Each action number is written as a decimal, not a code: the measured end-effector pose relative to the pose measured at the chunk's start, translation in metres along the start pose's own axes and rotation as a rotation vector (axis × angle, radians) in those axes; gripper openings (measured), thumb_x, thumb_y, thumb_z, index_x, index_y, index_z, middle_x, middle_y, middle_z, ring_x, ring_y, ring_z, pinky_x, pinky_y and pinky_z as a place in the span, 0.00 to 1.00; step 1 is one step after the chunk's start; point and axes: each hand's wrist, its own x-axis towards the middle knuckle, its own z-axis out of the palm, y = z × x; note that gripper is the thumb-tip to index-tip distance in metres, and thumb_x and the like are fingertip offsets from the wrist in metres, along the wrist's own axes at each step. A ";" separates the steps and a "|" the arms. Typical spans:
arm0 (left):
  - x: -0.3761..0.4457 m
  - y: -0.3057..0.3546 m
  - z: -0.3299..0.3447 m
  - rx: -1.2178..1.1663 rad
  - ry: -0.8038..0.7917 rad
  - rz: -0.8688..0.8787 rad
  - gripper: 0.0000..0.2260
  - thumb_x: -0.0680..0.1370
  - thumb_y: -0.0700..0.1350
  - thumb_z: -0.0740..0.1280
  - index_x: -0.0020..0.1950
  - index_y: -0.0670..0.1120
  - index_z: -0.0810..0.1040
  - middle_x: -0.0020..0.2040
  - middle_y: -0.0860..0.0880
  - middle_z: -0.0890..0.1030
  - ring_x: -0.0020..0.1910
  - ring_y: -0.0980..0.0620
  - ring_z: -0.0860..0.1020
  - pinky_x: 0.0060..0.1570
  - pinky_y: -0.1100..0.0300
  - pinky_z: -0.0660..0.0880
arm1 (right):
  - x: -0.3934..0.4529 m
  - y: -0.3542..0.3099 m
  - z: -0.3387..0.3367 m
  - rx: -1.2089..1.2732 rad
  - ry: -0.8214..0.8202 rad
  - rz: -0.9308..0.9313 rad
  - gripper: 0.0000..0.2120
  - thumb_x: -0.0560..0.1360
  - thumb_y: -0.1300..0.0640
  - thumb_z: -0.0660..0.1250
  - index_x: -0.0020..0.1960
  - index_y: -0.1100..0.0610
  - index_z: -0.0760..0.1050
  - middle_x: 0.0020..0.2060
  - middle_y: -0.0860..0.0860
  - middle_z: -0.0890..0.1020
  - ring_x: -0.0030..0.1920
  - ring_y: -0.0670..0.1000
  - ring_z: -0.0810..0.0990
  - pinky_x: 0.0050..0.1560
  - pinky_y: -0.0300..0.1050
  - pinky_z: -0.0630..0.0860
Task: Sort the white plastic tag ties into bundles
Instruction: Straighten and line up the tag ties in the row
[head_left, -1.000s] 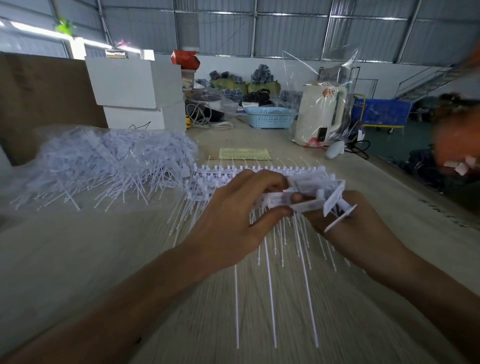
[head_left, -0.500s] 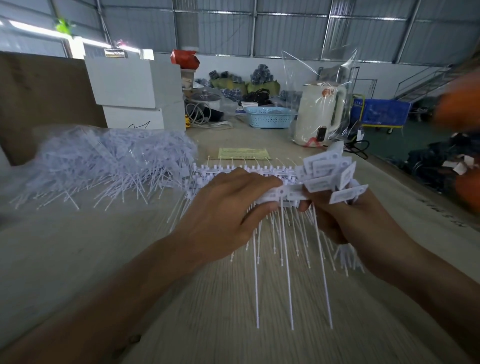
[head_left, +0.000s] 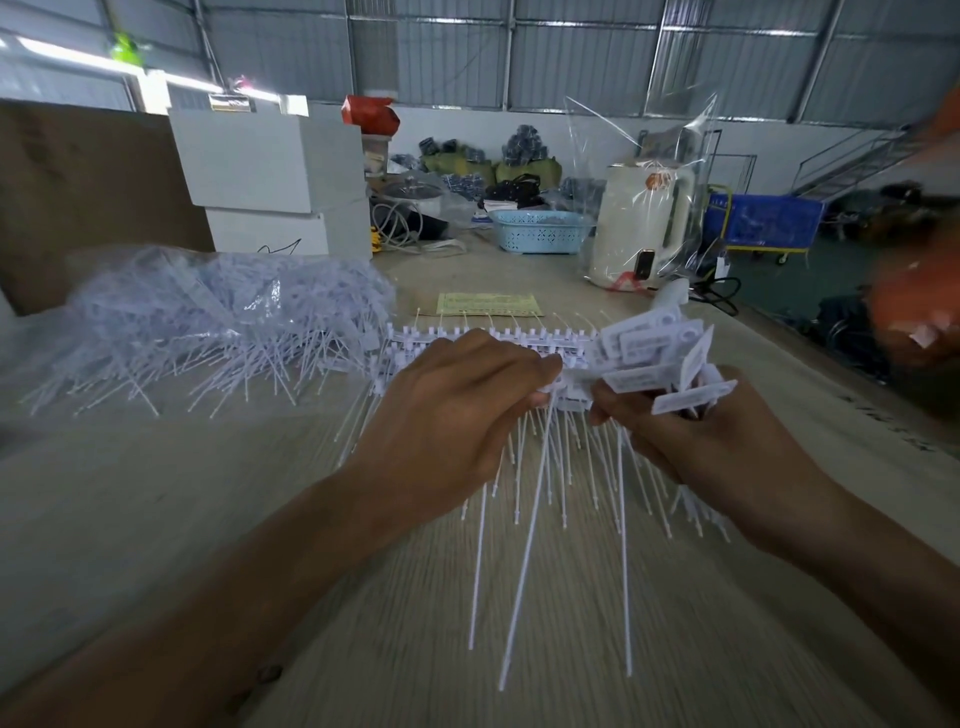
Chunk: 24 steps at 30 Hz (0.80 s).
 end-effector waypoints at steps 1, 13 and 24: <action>0.000 0.001 0.000 -0.003 -0.008 0.002 0.10 0.77 0.34 0.69 0.58 0.36 0.82 0.53 0.41 0.85 0.49 0.42 0.82 0.45 0.44 0.78 | 0.000 0.001 -0.001 -0.059 0.000 -0.036 0.06 0.73 0.47 0.67 0.43 0.45 0.83 0.39 0.39 0.84 0.37 0.35 0.80 0.37 0.26 0.72; 0.000 -0.002 0.003 -0.028 -0.111 0.006 0.12 0.77 0.31 0.68 0.60 0.35 0.81 0.54 0.40 0.83 0.51 0.42 0.80 0.52 0.52 0.76 | 0.004 0.009 -0.013 -0.660 -0.023 -0.535 0.15 0.74 0.58 0.59 0.41 0.37 0.60 0.29 0.33 0.64 0.29 0.40 0.67 0.31 0.31 0.61; -0.003 -0.011 0.005 -0.074 -0.171 0.036 0.10 0.77 0.30 0.66 0.55 0.37 0.83 0.51 0.42 0.84 0.50 0.44 0.79 0.51 0.49 0.76 | -0.001 0.001 -0.016 -1.044 -0.070 -0.588 0.12 0.73 0.56 0.59 0.43 0.61 0.78 0.24 0.47 0.72 0.24 0.47 0.60 0.25 0.38 0.63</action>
